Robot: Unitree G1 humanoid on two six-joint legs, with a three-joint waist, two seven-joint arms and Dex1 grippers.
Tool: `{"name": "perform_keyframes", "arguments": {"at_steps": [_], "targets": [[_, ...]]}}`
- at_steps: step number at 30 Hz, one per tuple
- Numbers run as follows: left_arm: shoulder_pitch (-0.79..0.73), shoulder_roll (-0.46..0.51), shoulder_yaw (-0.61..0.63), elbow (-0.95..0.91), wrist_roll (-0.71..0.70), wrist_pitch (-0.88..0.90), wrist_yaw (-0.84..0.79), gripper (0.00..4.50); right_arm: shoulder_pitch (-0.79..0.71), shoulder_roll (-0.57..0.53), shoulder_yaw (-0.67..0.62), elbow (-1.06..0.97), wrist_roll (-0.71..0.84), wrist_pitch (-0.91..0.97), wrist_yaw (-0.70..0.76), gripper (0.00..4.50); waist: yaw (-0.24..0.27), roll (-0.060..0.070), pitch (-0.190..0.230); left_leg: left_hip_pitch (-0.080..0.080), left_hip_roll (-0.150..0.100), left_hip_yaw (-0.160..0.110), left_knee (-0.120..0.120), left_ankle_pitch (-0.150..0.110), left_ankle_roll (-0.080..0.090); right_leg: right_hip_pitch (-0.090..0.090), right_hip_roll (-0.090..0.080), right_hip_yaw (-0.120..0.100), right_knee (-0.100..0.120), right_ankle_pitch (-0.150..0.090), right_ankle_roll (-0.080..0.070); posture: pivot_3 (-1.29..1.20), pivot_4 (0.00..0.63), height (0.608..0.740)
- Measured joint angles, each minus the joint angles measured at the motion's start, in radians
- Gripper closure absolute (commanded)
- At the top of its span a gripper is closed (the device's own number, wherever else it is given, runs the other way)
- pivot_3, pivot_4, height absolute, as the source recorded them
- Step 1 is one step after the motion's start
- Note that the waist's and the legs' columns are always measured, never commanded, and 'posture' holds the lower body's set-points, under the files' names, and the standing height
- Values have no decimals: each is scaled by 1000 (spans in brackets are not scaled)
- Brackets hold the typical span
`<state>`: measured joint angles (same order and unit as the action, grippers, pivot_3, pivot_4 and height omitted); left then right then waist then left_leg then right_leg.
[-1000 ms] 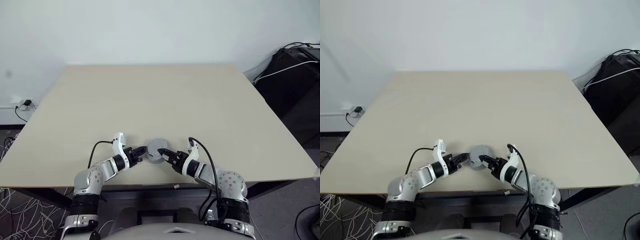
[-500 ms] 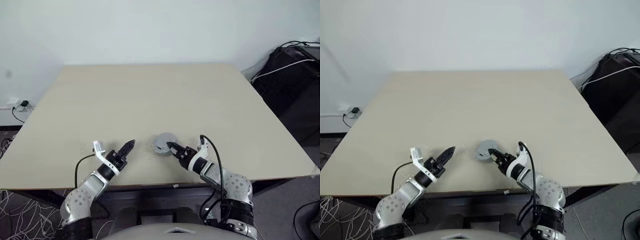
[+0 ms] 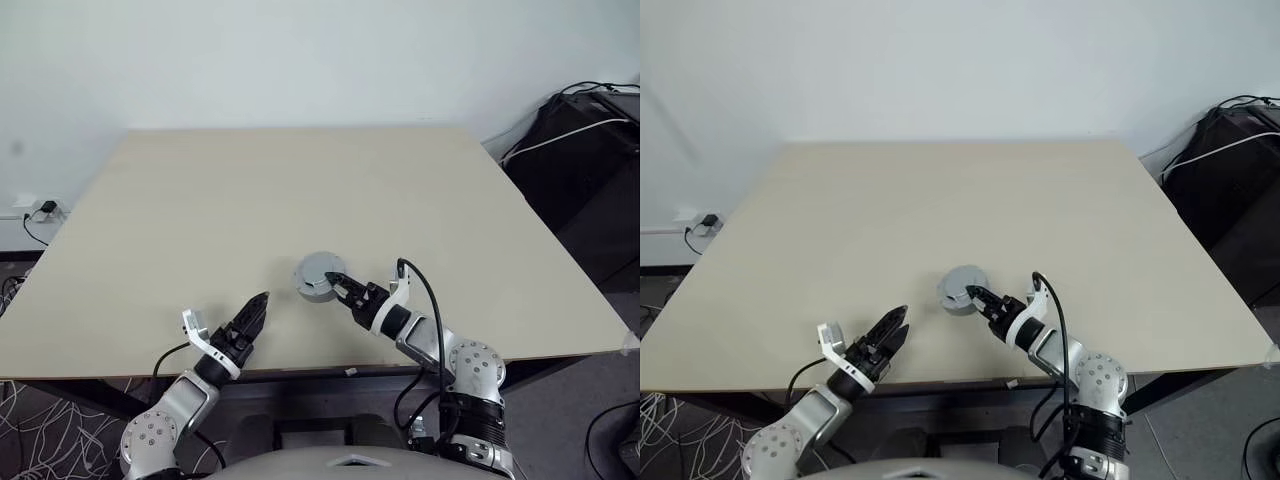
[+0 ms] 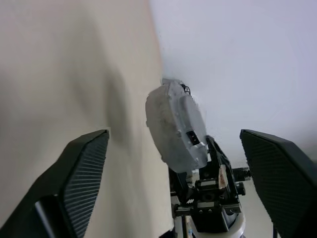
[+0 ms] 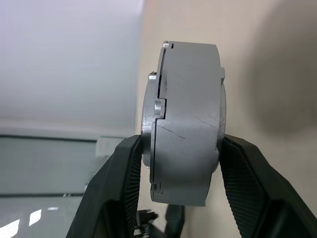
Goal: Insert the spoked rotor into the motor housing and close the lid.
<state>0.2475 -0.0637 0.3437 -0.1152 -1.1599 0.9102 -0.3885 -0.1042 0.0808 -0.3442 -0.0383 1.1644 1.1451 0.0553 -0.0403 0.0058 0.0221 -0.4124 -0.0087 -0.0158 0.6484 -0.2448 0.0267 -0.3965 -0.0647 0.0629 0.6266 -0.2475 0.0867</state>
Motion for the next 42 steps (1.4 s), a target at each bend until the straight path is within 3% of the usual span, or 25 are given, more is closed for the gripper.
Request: {"name": "perform_keyframes", "arguments": {"at_steps": [30, 33, 38, 42], "targets": [[-31, 2, -119, 71, -156, -28, -15, 13, 54, -24, 143, -24, 241, 63, -116, 2414, 0, 0, 0, 0, 0, 0, 2, 0, 0, 1, 2, 1, 0, 0, 0, 0, 0, 740], [-31, 2, -119, 71, -157, -33, -15, 634, 54, -34, 144, -24, 247, 62, -120, 2414, 0, 0, 0, 0, 0, 0, 2, 0, 0, 1, 2, 1, 0, 0, 0, 0, 0, 740], [-29, 2, -119, 81, -175, -45, -14, 2236, 54, -39, 147, -24, 266, 59, -119, 2414, 0, 0, 0, 0, 0, 0, 2, 0, 0, 1, 3, 1, 0, 0, 0, 0, 0, 740], [-28, 2, -119, 81, -190, -47, -14, 2284, 54, -43, 153, -24, 278, 55, -118, 2414, 0, 0, 0, 1, 0, 0, 2, 0, 0, 2, 3, 1, 0, 0, 0, 0, 0, 740]]}}
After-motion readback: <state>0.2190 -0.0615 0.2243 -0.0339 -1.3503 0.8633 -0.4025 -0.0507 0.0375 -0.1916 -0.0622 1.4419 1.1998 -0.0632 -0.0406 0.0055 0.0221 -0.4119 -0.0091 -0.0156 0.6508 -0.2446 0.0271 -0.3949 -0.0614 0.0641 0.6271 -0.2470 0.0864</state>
